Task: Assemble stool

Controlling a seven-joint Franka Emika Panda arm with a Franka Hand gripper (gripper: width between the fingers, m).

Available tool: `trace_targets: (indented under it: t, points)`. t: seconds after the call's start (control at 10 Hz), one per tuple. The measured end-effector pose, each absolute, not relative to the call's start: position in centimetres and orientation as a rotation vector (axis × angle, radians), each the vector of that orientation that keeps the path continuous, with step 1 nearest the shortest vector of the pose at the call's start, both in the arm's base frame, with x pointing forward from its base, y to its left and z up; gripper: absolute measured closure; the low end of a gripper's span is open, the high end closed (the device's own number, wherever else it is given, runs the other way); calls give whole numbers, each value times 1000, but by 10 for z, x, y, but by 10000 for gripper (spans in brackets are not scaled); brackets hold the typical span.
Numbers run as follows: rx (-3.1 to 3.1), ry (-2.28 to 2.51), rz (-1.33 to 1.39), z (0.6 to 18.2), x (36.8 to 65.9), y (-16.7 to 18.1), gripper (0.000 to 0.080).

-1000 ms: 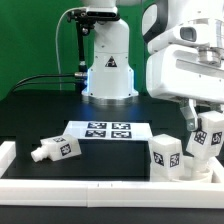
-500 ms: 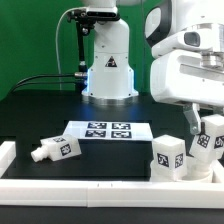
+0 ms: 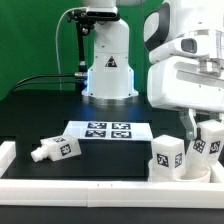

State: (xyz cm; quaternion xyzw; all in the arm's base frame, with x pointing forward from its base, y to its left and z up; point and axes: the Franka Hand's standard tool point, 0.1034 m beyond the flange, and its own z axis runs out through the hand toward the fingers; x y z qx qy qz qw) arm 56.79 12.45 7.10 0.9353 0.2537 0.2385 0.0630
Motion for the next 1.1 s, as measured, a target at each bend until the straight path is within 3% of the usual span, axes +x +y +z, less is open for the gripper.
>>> trace_targets:
  t: [0.5,0.6,0.7,1.1]
  points:
    - [2815,772,736,70,569,122,458]
    - [2822,770,721,70,569,123,266]
    - [2846,774,647,73,567,129,181]
    - [2965,682,207,95,558,151,151]
